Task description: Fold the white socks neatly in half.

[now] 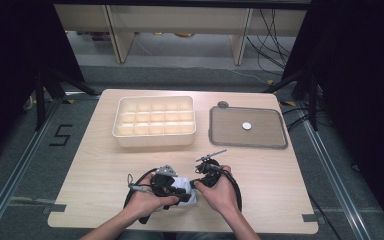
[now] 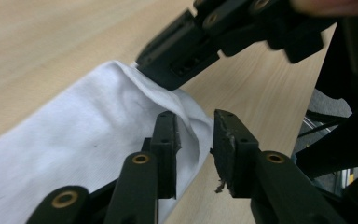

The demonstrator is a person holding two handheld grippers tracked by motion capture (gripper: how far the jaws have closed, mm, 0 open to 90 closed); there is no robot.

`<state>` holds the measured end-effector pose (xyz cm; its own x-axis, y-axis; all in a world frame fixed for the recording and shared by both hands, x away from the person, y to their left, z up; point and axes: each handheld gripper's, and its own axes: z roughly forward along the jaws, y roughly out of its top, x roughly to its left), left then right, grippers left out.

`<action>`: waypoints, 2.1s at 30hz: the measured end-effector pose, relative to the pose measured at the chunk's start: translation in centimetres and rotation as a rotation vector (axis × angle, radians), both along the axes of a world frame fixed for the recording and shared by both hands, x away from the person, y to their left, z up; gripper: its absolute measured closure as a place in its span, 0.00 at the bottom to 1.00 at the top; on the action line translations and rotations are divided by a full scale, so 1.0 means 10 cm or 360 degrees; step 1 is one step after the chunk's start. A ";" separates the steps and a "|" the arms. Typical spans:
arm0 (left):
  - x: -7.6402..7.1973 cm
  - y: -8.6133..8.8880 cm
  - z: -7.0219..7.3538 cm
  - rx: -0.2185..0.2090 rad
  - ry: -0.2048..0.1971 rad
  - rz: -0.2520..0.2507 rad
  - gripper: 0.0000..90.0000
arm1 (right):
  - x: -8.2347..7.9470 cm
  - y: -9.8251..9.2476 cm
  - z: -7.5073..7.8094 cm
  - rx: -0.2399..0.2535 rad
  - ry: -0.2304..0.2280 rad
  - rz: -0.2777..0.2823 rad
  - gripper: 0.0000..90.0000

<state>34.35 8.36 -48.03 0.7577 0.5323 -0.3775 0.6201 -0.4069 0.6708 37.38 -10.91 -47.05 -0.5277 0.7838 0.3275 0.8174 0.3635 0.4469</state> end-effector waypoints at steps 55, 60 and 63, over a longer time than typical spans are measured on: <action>0.03 0.76 -0.34 -0.0071 0.0296 0.0454 0.83 | -0.06 0.02 -0.08 0.0027 -0.0012 0.0084 0.96; 0.03 0.76 -0.36 -0.0068 0.0280 0.0442 0.88 | -0.07 0.01 -0.09 0.0022 -0.0011 0.0080 0.96; 0.03 0.76 -0.36 -0.0067 0.0278 0.0427 0.88 | -0.08 0.02 -0.09 0.0027 0.0005 0.0070 0.96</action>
<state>34.64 16.00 -51.63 0.5143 0.6855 -0.5153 0.8087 -0.1877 0.5574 36.62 -10.69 -47.90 -0.5605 0.7542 0.3421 0.8021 0.3914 0.4511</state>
